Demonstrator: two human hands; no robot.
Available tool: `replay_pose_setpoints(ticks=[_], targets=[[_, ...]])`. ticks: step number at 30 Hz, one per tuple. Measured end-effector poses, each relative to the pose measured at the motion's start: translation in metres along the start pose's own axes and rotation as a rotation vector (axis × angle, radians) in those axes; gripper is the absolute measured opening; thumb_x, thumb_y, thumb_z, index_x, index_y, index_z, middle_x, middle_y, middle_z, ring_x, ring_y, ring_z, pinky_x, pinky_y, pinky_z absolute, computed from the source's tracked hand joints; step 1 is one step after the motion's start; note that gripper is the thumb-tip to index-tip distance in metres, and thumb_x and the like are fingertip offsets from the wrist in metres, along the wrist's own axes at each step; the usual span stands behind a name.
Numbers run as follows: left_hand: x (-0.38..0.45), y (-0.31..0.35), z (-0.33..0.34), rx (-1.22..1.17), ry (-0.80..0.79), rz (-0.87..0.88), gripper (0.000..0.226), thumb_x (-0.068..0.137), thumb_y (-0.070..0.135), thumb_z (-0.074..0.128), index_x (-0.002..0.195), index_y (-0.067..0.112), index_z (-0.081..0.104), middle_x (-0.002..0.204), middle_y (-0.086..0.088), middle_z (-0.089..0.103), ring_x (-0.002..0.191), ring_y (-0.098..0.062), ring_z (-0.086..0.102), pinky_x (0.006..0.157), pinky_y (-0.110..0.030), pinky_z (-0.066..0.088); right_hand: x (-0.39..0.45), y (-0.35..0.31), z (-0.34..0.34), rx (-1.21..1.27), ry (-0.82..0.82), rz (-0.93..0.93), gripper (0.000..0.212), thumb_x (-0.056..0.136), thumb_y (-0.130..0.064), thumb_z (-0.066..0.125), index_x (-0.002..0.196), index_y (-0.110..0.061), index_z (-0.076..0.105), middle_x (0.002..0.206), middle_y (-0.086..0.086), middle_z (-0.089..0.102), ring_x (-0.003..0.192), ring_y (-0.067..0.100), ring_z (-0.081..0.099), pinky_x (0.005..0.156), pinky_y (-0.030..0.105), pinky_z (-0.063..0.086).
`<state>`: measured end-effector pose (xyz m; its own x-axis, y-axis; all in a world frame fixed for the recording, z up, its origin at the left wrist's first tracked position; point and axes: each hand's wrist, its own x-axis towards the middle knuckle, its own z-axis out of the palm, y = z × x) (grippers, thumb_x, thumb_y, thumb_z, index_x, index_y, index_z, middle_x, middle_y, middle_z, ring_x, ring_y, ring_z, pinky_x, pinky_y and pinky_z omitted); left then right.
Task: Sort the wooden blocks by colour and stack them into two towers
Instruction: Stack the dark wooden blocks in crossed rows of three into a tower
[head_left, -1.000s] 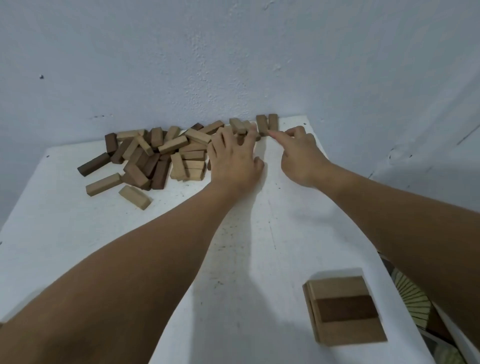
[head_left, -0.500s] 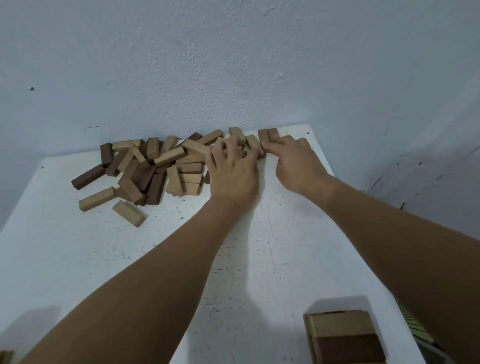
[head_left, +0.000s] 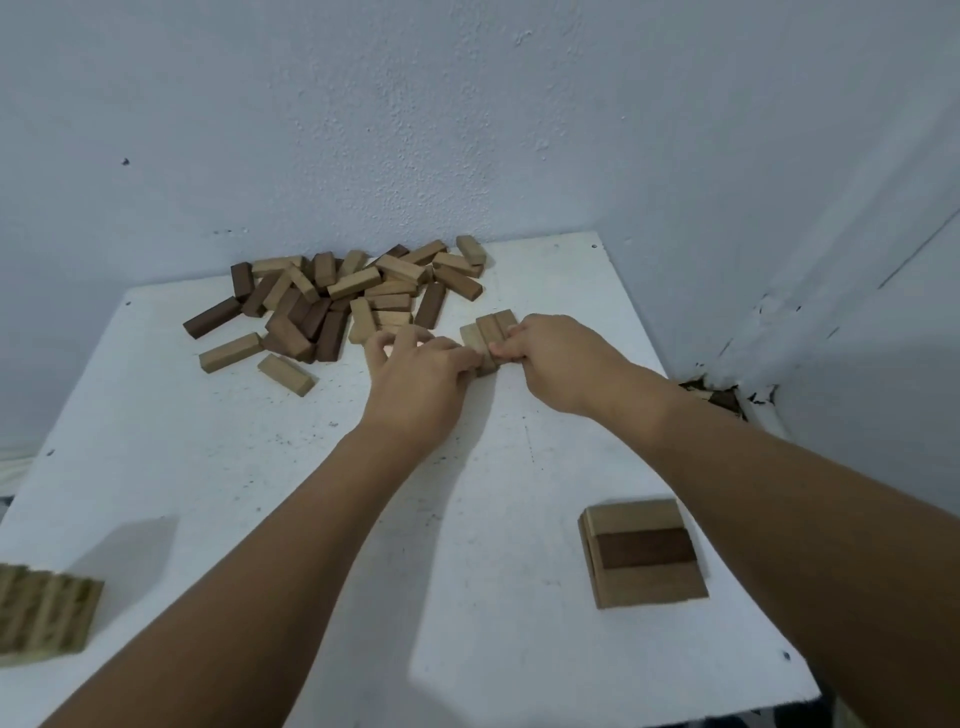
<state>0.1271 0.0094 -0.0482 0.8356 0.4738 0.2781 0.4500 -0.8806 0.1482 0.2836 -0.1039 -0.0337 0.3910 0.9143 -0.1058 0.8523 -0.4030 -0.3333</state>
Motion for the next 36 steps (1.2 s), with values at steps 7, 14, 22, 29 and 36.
replay_pose_setpoints(ticks=[7, 14, 22, 29, 36], targets=[[-0.061, -0.009, -0.024, 0.016, -0.002, -0.043, 0.025, 0.103, 0.025, 0.058, 0.1, 0.038, 0.079, 0.1, 0.016, 0.076, 0.116, -0.023, 0.052, 0.104, -0.046, 0.012, -0.036, -0.053, 0.007, -0.083, -0.1, 0.04, 0.045, 0.093, -0.003, 0.047, 0.13, -0.02, 0.067, 0.121, 0.006, 0.064, 0.11, 0.028, 0.06, 0.094, 0.041, 0.053], [-0.135, -0.017, -0.053, -0.012, -0.107, -0.1, 0.021, 0.104, 0.032, 0.055, 0.099, 0.038, 0.075, 0.097, 0.017, 0.072, 0.116, -0.016, 0.048, 0.101, -0.04, 0.011, -0.099, -0.114, 0.022, -0.122, -0.097, -0.007, 0.047, 0.094, -0.004, 0.048, 0.133, -0.024, 0.064, 0.126, 0.005, 0.063, 0.112, 0.029, 0.061, 0.095, 0.04, 0.052], [-0.208, -0.031, -0.076, -0.172, -0.179, -0.156, 0.015, 0.094, 0.053, 0.067, 0.107, 0.048, 0.073, 0.112, 0.026, 0.066, 0.122, -0.005, 0.044, 0.109, -0.036, 0.011, -0.164, -0.144, 0.062, -0.049, -0.01, -0.116, 0.045, 0.094, -0.007, 0.048, 0.117, -0.037, 0.072, 0.105, -0.003, 0.062, 0.097, 0.024, 0.06, 0.08, 0.035, 0.045], [-0.223, -0.05, -0.086, -0.556, -0.279, -0.262, 0.055, 0.067, 0.052, 0.093, 0.113, 0.047, 0.062, 0.109, 0.024, 0.067, 0.111, 0.007, 0.056, 0.111, -0.038, 0.039, -0.181, -0.137, 0.056, 0.376, 0.013, -0.066, 0.053, 0.092, -0.041, 0.069, 0.142, -0.038, 0.053, 0.125, -0.01, 0.053, 0.109, 0.009, 0.054, 0.094, 0.03, 0.047], [-0.193, -0.049, -0.09, -0.429, -0.482, -0.244, 0.101, 0.055, 0.074, 0.088, 0.145, 0.05, 0.05, 0.115, 0.022, 0.055, 0.118, -0.009, 0.047, 0.114, -0.043, 0.03, -0.159, -0.121, 0.044, 0.24, -0.235, -0.005, 0.105, 0.068, -0.049, 0.09, 0.156, -0.029, 0.036, 0.139, -0.008, 0.037, 0.126, 0.012, 0.043, 0.105, 0.037, 0.045]])
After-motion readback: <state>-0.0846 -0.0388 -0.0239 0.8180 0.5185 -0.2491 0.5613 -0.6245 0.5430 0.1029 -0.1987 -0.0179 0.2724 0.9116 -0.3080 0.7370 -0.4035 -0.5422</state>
